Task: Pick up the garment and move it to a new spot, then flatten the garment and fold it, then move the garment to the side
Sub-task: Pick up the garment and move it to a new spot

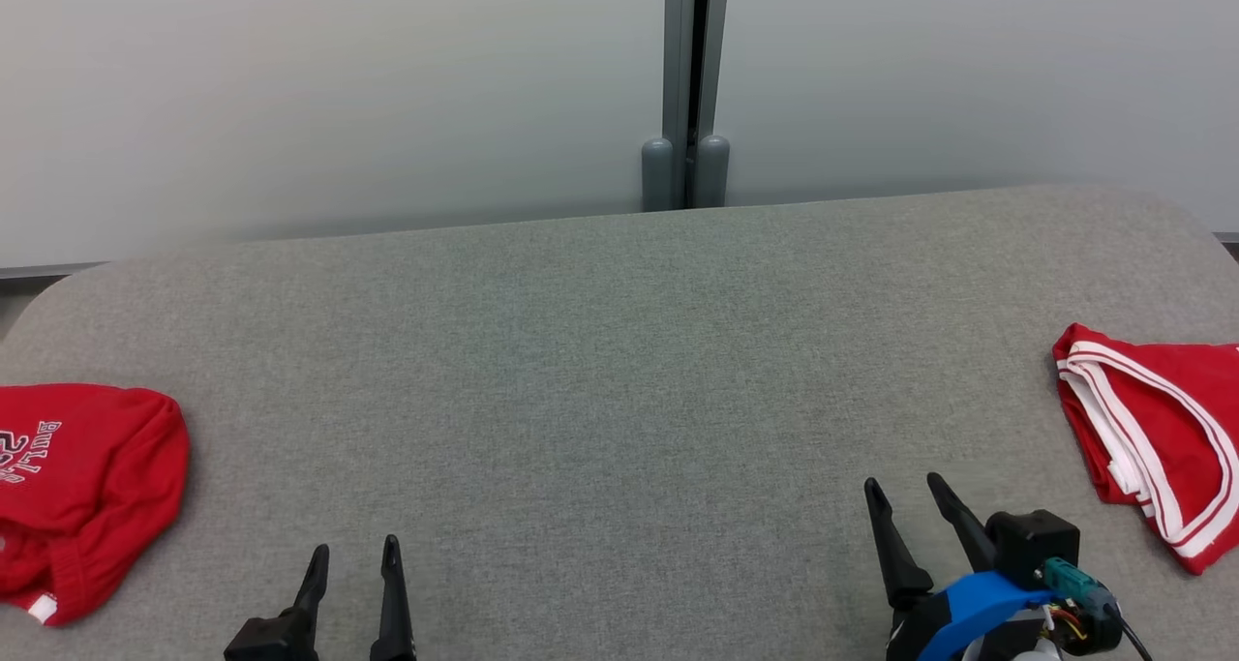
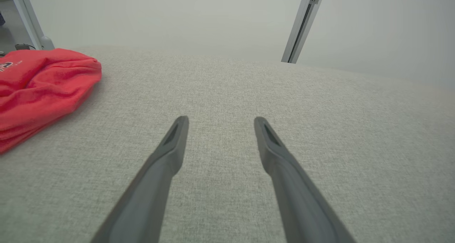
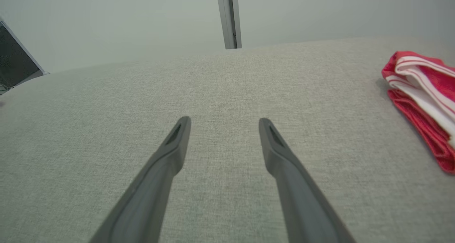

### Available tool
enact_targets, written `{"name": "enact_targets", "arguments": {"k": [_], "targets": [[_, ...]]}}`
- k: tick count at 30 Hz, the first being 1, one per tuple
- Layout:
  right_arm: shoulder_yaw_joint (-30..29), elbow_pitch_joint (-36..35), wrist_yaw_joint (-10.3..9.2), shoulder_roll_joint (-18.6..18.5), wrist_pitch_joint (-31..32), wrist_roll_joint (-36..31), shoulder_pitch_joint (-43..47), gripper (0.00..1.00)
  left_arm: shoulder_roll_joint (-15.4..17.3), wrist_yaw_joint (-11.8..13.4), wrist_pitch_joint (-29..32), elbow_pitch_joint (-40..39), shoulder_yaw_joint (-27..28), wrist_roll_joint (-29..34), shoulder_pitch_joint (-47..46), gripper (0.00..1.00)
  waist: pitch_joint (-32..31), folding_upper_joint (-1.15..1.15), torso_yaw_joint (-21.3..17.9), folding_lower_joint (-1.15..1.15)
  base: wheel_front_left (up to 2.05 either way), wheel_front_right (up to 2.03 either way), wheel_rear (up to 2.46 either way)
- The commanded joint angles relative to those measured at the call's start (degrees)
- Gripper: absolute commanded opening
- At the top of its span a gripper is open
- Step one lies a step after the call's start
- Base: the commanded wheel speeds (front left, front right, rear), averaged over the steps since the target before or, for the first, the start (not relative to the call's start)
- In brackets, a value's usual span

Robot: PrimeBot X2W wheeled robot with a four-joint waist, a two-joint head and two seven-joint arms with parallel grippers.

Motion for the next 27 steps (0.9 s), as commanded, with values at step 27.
{"name": "enact_targets", "arguments": {"k": [27], "targets": [[8.46, -0.27, 0.00, -0.12, -0.26, 4.33, -0.81, 1.00, 0.00, 0.93, -0.01, 2.43, 7.03, -0.27, 2.88, 1.00, 0.46, 0.00, 24.66, 0.00, 0.00, 0.00, 0.00]]}}
